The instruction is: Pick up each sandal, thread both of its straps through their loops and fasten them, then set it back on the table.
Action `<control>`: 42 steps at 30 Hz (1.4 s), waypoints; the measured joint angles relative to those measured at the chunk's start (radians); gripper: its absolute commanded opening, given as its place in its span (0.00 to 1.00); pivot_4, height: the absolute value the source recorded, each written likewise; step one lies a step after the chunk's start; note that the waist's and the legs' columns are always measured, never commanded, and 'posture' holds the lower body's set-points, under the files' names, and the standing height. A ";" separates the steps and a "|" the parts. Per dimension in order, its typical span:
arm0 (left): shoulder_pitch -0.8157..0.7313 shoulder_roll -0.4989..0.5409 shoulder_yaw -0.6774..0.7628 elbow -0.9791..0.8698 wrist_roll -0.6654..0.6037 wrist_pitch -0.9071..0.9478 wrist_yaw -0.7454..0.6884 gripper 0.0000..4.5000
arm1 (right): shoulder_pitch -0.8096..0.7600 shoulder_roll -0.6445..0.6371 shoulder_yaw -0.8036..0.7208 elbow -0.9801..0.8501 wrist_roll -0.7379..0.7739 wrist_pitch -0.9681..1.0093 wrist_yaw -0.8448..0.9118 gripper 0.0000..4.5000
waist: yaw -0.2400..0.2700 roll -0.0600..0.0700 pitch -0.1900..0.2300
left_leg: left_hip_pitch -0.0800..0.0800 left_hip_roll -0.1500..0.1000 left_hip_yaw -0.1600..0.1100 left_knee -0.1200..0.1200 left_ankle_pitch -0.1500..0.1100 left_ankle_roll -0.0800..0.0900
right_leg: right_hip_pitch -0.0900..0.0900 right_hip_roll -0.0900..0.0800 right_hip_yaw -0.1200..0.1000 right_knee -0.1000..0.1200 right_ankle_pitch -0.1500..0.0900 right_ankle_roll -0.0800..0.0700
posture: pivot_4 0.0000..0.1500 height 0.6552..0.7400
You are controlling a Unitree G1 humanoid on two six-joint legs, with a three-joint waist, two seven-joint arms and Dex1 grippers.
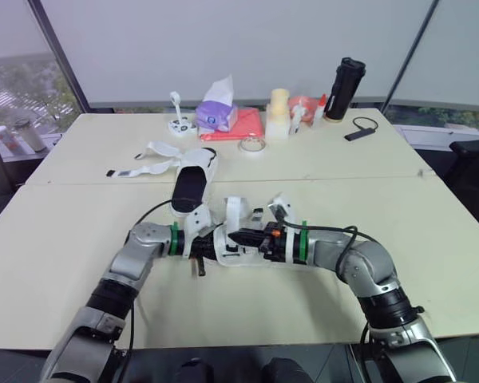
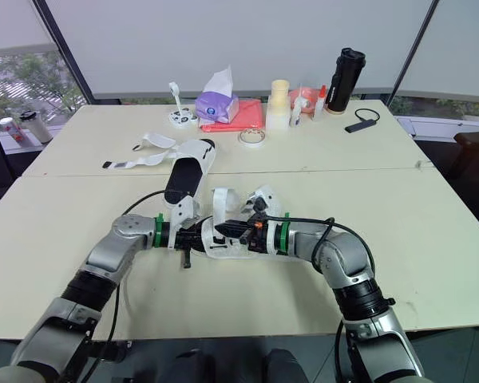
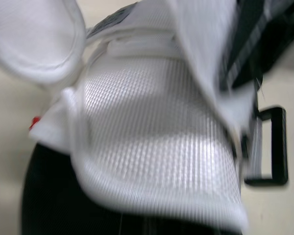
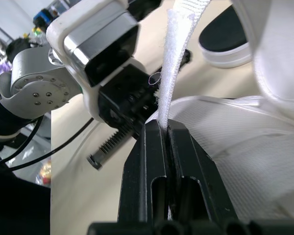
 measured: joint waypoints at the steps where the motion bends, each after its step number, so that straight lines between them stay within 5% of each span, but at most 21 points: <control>1: 0.000 0.004 0.000 0.000 -0.003 0.000 -0.005 0.00 | 0.000 0.000 -0.002 -0.001 0.000 0.005 0.002 0.02 | 0.000 0.000 0.000 | 0.000 0.000 0.000 0.000 0.000 0.000 | 0.000 0.000 0.000 0.000 0.000 0.000 | 1.00 1.00; 27: 0.017 0.013 -0.009 0.003 0.025 -0.070 0.001 0.00 | 0.010 0.069 -0.105 -0.076 0.118 0.185 -0.057 0.02 | 0.003 0.000 0.000 | -0.003 0.000 -0.001 0.000 0.000 0.000 | -0.002 -0.001 0.000 0.000 0.000 0.000 | 1.00 1.00; 42: 0.023 0.012 -0.010 -0.005 0.026 -0.070 0.015 0.00 | 0.026 0.021 -0.032 -0.063 0.033 0.132 -0.017 0.02 | 0.003 0.000 0.000 | -0.003 0.000 -0.001 0.000 0.000 0.000 | -0.002 0.000 0.000 0.000 0.000 0.000 | 1.00 1.00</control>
